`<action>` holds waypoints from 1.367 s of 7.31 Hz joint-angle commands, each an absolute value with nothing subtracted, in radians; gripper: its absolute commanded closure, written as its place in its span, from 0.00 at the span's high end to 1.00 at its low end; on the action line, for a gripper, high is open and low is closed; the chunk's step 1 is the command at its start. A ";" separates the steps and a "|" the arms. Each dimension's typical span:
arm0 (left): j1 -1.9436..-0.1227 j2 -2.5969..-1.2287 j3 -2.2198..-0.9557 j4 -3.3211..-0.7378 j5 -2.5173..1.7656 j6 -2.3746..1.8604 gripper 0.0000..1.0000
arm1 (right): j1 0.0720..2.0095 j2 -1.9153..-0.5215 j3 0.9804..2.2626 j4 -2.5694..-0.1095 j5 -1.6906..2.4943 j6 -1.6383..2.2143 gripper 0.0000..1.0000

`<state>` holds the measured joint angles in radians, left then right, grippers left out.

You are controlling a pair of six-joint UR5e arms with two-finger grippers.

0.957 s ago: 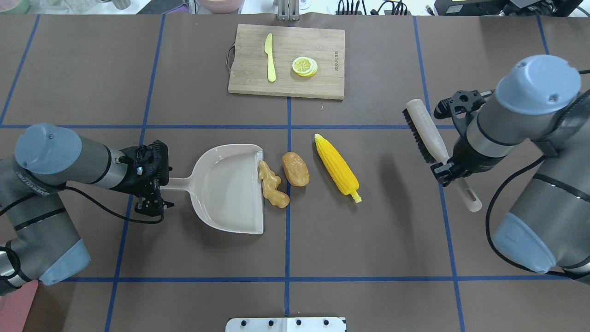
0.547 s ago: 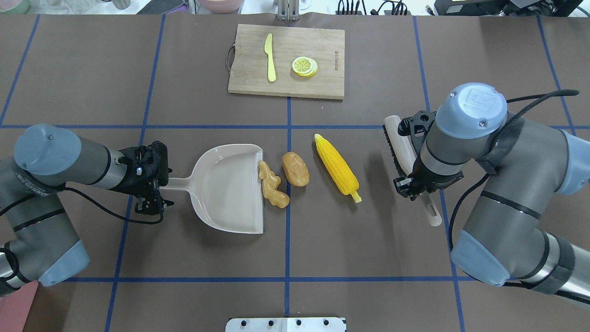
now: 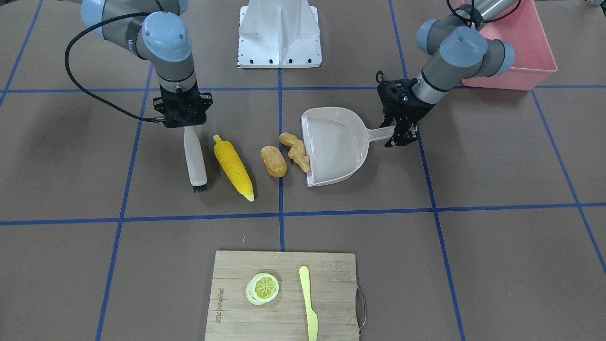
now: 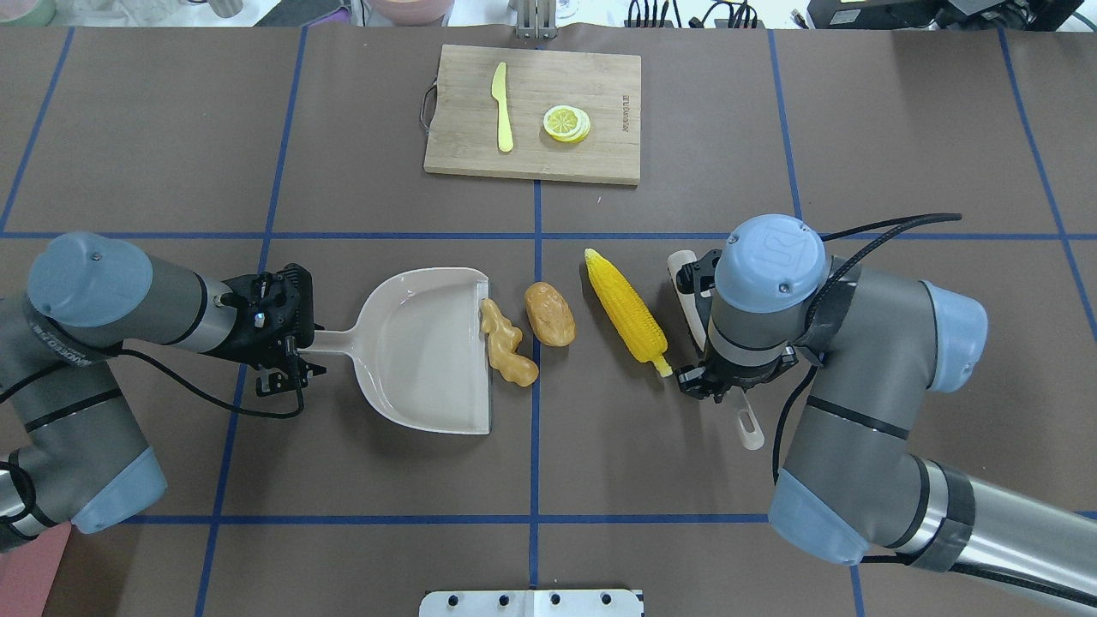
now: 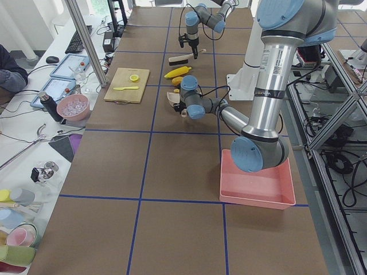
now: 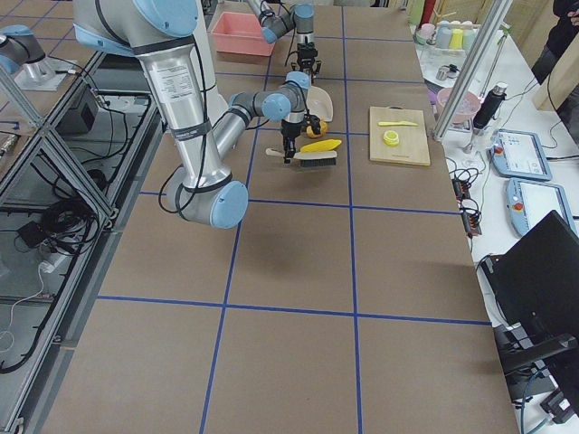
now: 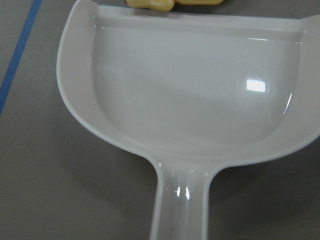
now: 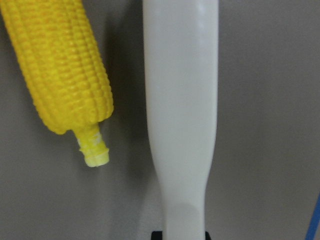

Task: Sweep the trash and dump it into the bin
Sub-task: 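Sweep the yellow corn cob toward the dustpan with the right-held brush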

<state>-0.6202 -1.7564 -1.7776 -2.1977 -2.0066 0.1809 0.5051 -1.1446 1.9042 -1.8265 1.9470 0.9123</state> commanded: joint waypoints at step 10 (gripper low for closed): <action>-0.618 -1.759 -1.782 -2.195 -2.006 0.181 0.14 | 0.396 -0.865 1.683 -1.669 1.944 1.121 0.00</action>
<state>-0.6182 -1.7592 -1.7807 -2.1946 -2.0065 0.1810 0.4166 -0.9016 1.6899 -1.6696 1.9439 1.0917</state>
